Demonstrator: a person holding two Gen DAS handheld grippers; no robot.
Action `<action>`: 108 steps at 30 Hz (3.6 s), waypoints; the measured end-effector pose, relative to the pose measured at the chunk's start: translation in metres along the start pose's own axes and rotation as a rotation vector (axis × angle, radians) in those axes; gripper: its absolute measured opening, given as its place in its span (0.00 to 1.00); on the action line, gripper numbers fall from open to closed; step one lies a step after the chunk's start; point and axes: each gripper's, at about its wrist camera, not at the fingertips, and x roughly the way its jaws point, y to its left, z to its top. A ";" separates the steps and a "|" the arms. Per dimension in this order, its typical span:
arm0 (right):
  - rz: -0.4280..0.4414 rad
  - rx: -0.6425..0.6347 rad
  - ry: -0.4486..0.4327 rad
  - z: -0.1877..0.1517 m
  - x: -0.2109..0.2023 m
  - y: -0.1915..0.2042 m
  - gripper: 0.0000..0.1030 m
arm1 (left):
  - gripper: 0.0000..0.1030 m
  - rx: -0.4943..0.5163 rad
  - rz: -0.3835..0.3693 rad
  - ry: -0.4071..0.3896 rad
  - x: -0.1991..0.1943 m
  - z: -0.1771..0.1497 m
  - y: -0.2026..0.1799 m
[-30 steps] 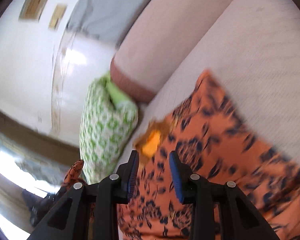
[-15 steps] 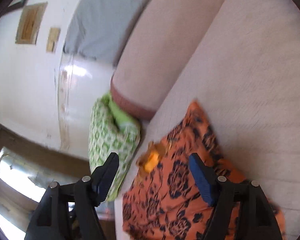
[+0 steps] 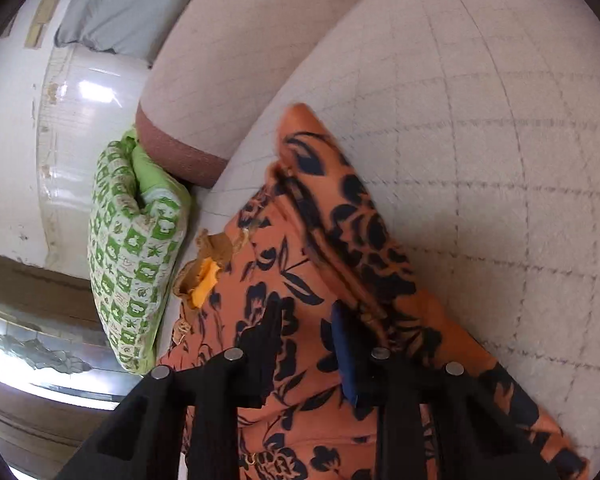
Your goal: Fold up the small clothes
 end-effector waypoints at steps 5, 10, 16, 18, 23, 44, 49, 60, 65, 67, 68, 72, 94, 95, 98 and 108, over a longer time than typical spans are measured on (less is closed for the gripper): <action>0.115 -0.082 0.017 -0.018 -0.006 0.032 0.30 | 0.77 -0.016 -0.020 -0.154 -0.041 0.003 0.014; 0.034 -0.104 0.157 -0.040 0.027 0.033 0.30 | 0.80 -0.110 -0.006 0.087 0.013 -0.012 0.044; -0.027 -0.243 0.127 -0.056 -0.030 0.059 0.31 | 0.79 -0.111 -0.024 -0.014 -0.060 -0.027 0.067; -0.028 -0.300 0.110 -0.063 -0.055 0.059 0.34 | 0.79 -0.112 -0.033 -0.001 -0.070 -0.041 0.083; -0.011 -0.343 0.017 -0.071 -0.129 0.028 0.73 | 0.79 -0.157 -0.022 0.031 -0.098 -0.088 0.143; 0.072 -0.213 0.339 -0.115 -0.186 -0.128 0.73 | 0.65 -0.090 -0.283 0.132 -0.118 -0.144 0.175; 0.134 -0.203 0.352 -0.123 -0.178 -0.125 0.73 | 0.76 -0.090 -0.285 0.206 -0.100 -0.137 0.161; 0.123 -0.273 0.426 -0.145 -0.172 -0.122 0.70 | 0.30 0.091 -0.213 0.270 -0.093 -0.156 0.130; -0.009 -0.444 0.407 -0.165 -0.171 -0.090 0.22 | 0.30 0.079 -0.196 0.306 -0.090 -0.154 0.129; -0.001 -0.460 0.422 -0.171 -0.167 -0.084 0.07 | 0.23 0.098 -0.185 0.307 -0.090 -0.154 0.133; -0.016 -0.486 0.414 -0.174 -0.164 -0.080 0.07 | 0.18 0.112 -0.182 0.308 -0.092 -0.157 0.135; 0.006 -0.465 0.417 -0.166 -0.156 -0.072 0.06 | 0.06 0.129 -0.229 0.324 -0.094 -0.157 0.129; 0.153 -0.200 0.035 0.082 -0.059 0.031 0.10 | 0.09 -0.157 -0.412 0.189 0.024 0.105 0.053; 0.141 -0.158 0.034 0.089 -0.043 0.022 0.11 | 0.10 -0.178 -0.386 0.197 0.041 0.105 0.051; 0.072 -0.042 0.034 0.102 -0.007 -0.007 0.14 | 0.15 -0.290 -0.388 0.138 0.055 0.097 0.063; 0.129 -0.238 -0.212 0.086 -0.081 0.017 0.80 | 0.42 -0.381 -0.281 -0.106 -0.038 0.013 0.076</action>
